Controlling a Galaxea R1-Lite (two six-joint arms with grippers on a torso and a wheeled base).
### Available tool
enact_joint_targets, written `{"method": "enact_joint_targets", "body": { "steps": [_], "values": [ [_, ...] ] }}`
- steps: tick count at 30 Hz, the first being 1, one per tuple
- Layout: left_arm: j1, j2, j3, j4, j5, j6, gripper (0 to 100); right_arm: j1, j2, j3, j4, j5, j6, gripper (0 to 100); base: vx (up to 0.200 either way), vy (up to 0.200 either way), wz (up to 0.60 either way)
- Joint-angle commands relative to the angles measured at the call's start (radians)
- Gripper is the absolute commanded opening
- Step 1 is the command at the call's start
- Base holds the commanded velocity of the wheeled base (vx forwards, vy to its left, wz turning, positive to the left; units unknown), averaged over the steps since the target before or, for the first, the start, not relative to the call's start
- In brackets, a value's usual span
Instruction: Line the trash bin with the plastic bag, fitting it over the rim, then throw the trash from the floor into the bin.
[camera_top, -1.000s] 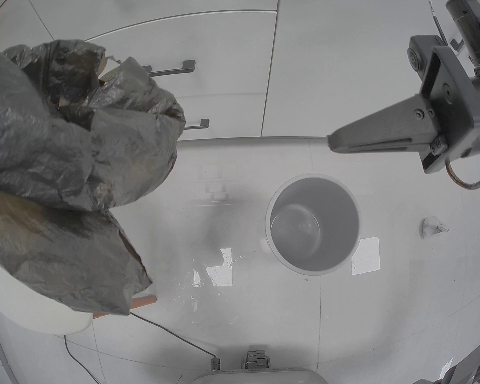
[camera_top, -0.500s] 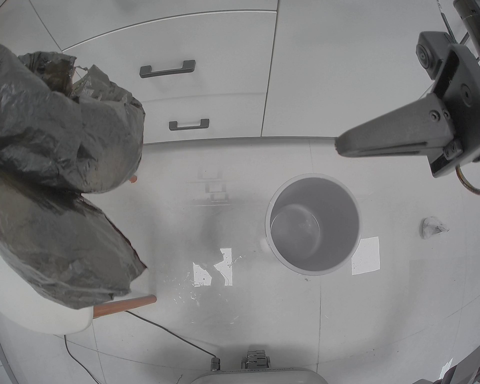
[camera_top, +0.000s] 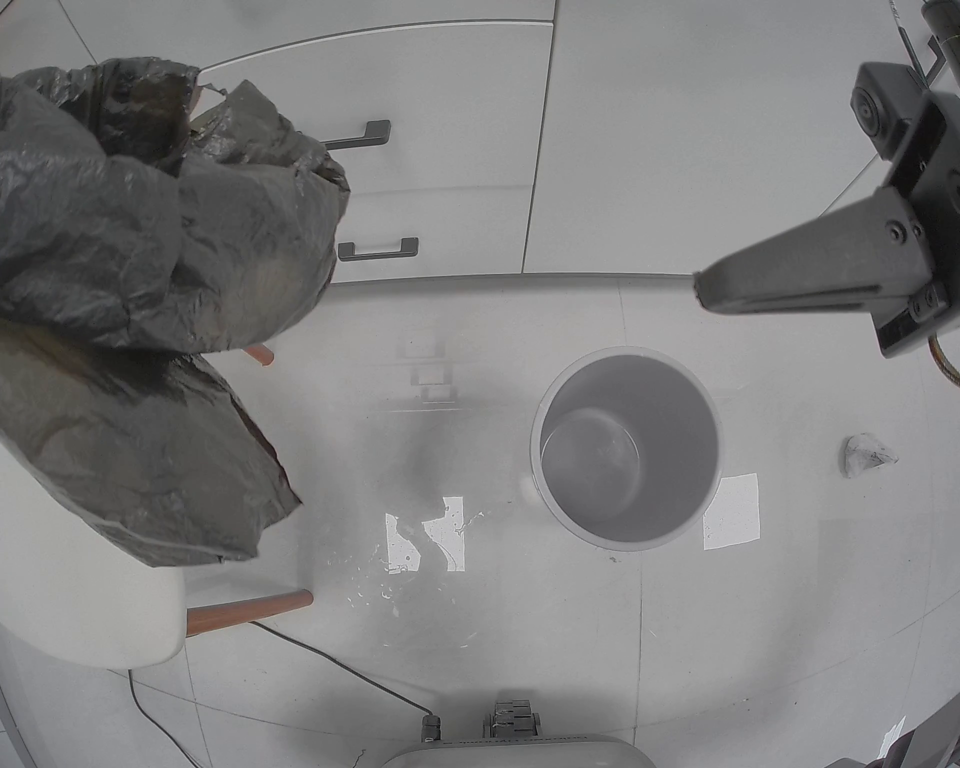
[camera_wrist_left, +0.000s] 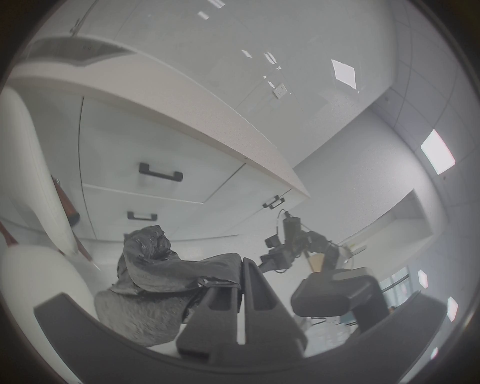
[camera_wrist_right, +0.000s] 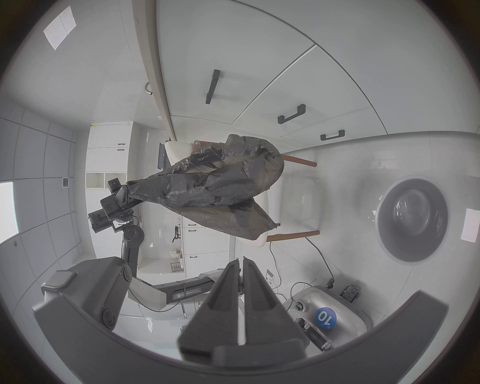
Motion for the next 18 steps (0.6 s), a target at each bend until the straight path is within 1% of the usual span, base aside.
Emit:
{"method": "enact_joint_targets", "body": {
  "steps": [1,2,3,4,5,7,12,15,18],
  "values": [
    [-0.273,0.023,0.058,-0.002,-0.017,-0.146,0,-0.001,-0.008,0.015,0.002,0.027,0.004,0,0.0,0.0,0.0],
    [-0.305,0.023,0.081,-0.002,0.007,-0.146,0,-0.001,-0.01,0.015,0.002,0.032,0.005,0,0.0,0.0,0.0],
    [-0.351,0.02,0.115,-0.002,0.058,-0.146,0,-0.003,-0.01,0.021,0.002,0.032,0.005,0,0.0,0.0,0.0],
    [-0.385,0.02,0.135,-0.002,0.087,-0.146,0,-0.003,-0.01,0.027,0.0,0.033,0.005,0,0.0,0.0,0.0],
    [-0.419,0.02,0.156,-0.002,0.108,-0.149,0,-0.001,-0.01,0.03,-0.002,0.033,0.005,0,0.0,0.0,0.0],
    [-0.466,0.018,0.207,-0.002,0.121,-0.147,0,-0.001,-0.01,0.036,0.002,0.035,0.005,0,0.0,0.0,0.0],
    [-0.48,0.014,0.296,-0.002,0.122,-0.138,0,-0.001,-0.011,0.067,-0.003,0.035,0.007,0,0.0,0.0,0.0],
    [-0.48,0.015,0.311,-0.003,0.122,-0.136,0,-0.003,-0.017,0.079,-0.003,0.035,0.007,0,0.0,0.0,0.0],
    [-0.497,0.018,0.337,-0.003,0.122,-0.135,0,-0.003,-0.022,0.098,-0.006,0.035,0.007,0,0.0,0.0,0.0]
  ]
}}
